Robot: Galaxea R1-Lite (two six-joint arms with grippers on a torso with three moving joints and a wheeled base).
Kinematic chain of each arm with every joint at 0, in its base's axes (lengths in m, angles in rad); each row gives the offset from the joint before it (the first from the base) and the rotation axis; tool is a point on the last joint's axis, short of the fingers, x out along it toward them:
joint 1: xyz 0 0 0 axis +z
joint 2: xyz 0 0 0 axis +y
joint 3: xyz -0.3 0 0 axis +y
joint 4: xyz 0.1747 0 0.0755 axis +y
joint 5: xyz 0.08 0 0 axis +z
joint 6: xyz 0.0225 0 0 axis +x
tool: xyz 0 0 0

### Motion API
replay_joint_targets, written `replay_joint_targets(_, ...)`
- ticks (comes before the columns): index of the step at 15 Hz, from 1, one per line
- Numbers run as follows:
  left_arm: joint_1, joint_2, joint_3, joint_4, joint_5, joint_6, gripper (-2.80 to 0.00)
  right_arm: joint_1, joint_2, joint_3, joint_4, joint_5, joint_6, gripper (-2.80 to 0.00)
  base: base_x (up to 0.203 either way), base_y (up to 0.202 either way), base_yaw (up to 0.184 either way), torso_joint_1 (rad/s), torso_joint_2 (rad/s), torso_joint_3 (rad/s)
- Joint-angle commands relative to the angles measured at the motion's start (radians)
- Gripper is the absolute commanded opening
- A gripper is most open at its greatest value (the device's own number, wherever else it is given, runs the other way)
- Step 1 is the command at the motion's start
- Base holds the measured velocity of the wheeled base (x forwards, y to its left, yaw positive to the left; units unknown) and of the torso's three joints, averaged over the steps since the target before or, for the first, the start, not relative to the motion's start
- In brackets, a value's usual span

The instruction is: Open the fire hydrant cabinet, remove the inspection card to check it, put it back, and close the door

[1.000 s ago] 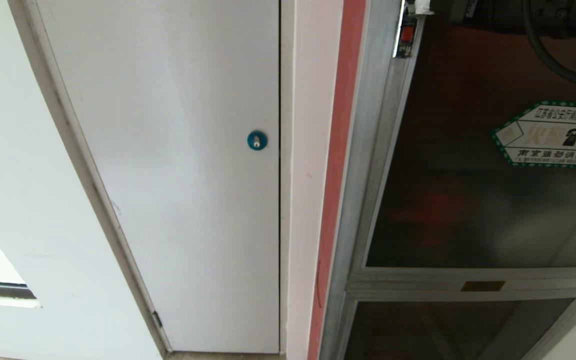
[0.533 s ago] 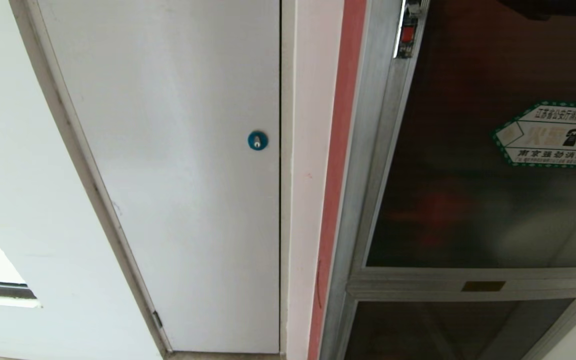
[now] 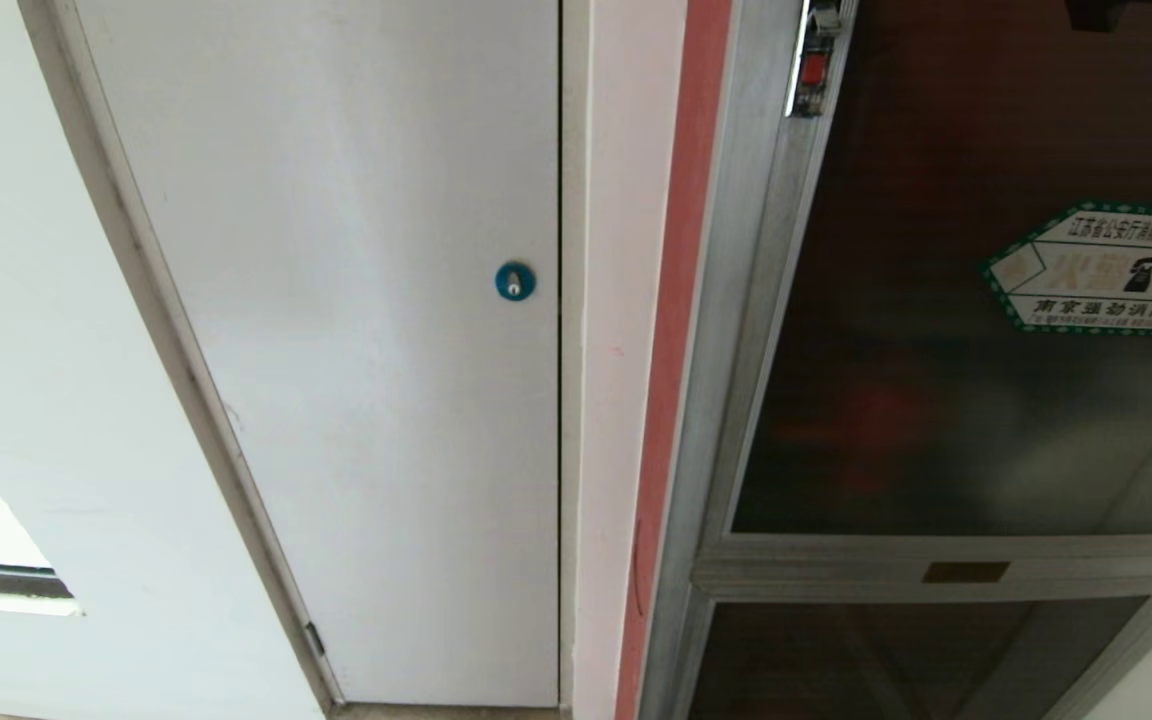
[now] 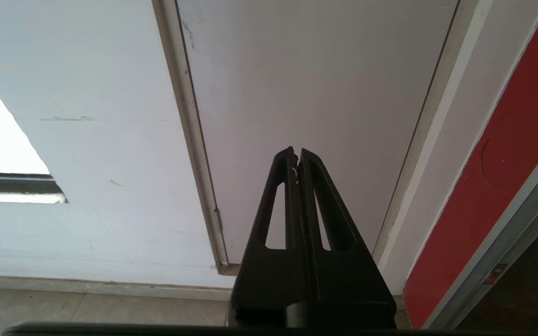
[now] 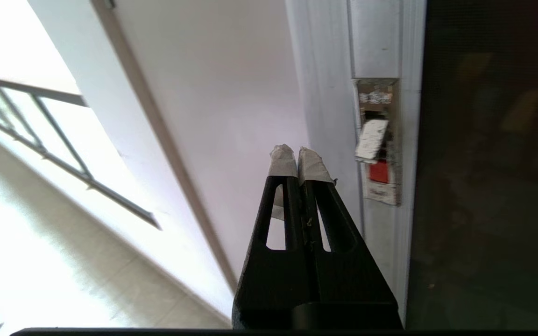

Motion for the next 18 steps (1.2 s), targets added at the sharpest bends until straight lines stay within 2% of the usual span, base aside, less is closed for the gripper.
replay_joint_targets(1, 0.000, 0.000, 0.006, 0.000, -0.001, 0.000, -2.80, -0.013, 0.024, -0.015, 0.002, 0.009, 0.009, -2.80, 0.000, 0.000, 0.000, 0.000, 0.00, 0.000)
replay_joint_targets(11, 0.000, 0.000, 0.006, 0.000, 0.000, 0.000, -2.80, -0.073, 0.088, -0.045, -0.002, 0.057, 0.012, -2.80, 0.000, 0.000, 0.000, 0.000, 0.00, 0.000)
replay_joint_targets(18, 0.000, 0.000, 0.006, 0.000, 0.000, 0.000, -2.80, -0.079, 0.092, -0.043, -0.002, 0.087, 0.010, -2.80, 0.000, 0.000, 0.000, 0.000, 0.00, 0.000)
